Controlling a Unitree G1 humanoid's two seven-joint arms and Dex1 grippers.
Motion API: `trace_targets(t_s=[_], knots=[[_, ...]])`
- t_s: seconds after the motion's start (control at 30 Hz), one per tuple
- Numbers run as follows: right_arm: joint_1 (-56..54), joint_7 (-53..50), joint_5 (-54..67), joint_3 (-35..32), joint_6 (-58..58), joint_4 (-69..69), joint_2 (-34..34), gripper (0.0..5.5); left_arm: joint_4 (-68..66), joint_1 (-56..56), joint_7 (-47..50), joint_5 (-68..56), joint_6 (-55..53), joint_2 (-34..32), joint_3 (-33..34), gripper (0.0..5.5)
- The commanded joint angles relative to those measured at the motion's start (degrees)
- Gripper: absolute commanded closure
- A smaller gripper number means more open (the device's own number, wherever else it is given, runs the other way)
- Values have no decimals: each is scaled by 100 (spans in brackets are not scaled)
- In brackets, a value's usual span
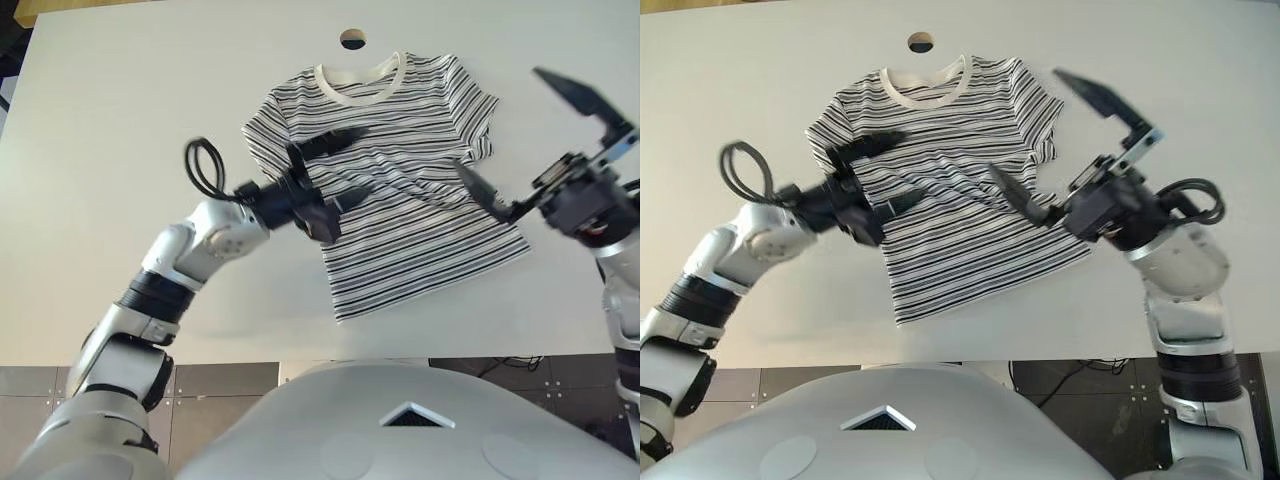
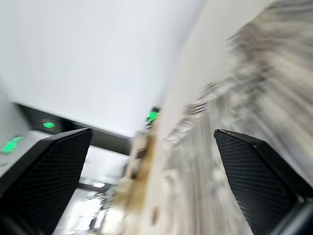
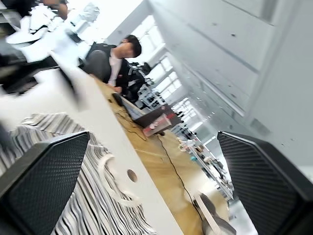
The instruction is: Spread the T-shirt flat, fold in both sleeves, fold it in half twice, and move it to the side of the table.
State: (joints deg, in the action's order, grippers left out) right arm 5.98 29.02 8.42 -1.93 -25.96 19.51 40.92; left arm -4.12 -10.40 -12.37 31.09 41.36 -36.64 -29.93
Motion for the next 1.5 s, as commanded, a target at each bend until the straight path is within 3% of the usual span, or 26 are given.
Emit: trace_targets(t_s=[0.03, 0.2, 0.5, 0.67, 0.97, 1.17, 1.3, 1.4, 1.5], knots=[[-800, -576, -231, -415, 1067, -277, -189, 67, -43, 192, -420, 817, 98, -113, -420, 90], [-1128, -955, -1202, -40, 1445, -582, -517, 67, -257, 100, -563, 1404, 223, -245, -517, 90], [-1223, -918, -2154, 520, 1101, -1338, -639, 67, 376, 1093, -1187, 457, 749, -1808, -20, 90], [-1391, -815, -2315, 736, 1032, -1613, -696, 67, 306, 1143, -1167, -75, 879, -1903, 315, 90], [-1859, -580, -2402, 1008, 1039, -1837, -783, 67, 654, 2226, -1411, -545, 939, -2431, 717, 90], [-2194, -590, -2498, 1174, 920, -2321, -931, 67, 1452, 2380, -1262, -1451, 881, -2033, 1113, 90], [-2095, -638, -2517, 1251, 726, -2306, -978, 67, 1558, 1822, -511, -1968, 161, -1127, 2065, 90], [-1876, -688, -2540, 1236, 592, -2129, -969, 67, 1245, 1586, 69, -1409, -609, -697, 2736, 90], [-1619, -720, -2539, 1158, 495, -1947, -900, 67, 695, 1675, 467, -114, -1200, -786, 2872, 90]])
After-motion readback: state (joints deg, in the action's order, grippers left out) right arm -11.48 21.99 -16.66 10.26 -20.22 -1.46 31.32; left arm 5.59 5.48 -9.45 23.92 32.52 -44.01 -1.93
